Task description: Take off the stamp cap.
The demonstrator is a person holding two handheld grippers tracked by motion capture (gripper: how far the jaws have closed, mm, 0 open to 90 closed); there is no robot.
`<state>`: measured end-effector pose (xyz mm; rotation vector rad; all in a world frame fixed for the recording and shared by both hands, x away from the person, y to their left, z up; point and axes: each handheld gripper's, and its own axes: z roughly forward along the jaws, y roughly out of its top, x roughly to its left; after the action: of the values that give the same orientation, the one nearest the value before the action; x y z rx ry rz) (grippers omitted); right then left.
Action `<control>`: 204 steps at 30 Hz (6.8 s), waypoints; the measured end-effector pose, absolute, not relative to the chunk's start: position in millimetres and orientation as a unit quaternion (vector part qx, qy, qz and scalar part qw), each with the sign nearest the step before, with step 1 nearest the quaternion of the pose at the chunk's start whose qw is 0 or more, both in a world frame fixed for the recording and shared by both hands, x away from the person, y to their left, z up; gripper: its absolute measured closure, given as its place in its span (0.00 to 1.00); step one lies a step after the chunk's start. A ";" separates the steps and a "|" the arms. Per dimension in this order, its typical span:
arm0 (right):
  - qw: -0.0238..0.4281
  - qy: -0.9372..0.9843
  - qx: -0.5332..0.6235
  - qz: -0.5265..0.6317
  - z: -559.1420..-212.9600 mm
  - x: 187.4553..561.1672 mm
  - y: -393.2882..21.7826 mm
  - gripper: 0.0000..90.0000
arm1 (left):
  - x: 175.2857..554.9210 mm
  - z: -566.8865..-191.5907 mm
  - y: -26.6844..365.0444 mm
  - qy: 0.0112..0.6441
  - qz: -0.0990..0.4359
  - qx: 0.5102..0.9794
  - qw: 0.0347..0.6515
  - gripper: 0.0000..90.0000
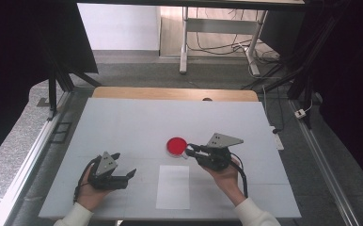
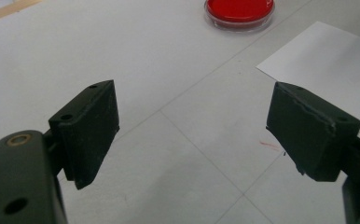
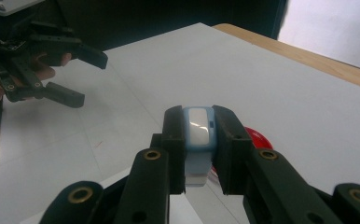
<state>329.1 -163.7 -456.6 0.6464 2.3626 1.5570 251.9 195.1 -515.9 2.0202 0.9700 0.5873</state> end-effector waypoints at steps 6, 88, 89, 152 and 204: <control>0.120 0.806 0.224 0.535 -456.8 330.2 -164.8 0.83 | 258.2 -514.4 188.4 0.380 0.224 0.800 0.406 0.19; 0.122 0.792 0.248 0.544 -457.2 331.4 -160.6 0.83 | 300.5 -496.2 68.5 0.298 0.194 0.831 0.428 0.21; 0.121 0.792 0.249 0.544 -457.5 331.7 -160.4 0.83 | 301.0 -496.3 67.5 0.297 0.194 0.832 0.427 0.21; 0.125 0.781 0.272 0.548 -463.5 332.7 -156.8 0.83 | 309.9 -499.2 40.7 0.276 0.214 0.833 0.429 0.61; 0.122 0.771 0.287 0.555 -467.8 331.2 -156.9 0.83 | 307.2 -501.7 41.0 0.250 0.245 0.846 0.401 0.72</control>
<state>331.2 -156.9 -467.8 0.8386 2.2515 1.6203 307.2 41.0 -501.7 2.1392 0.6331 0.6197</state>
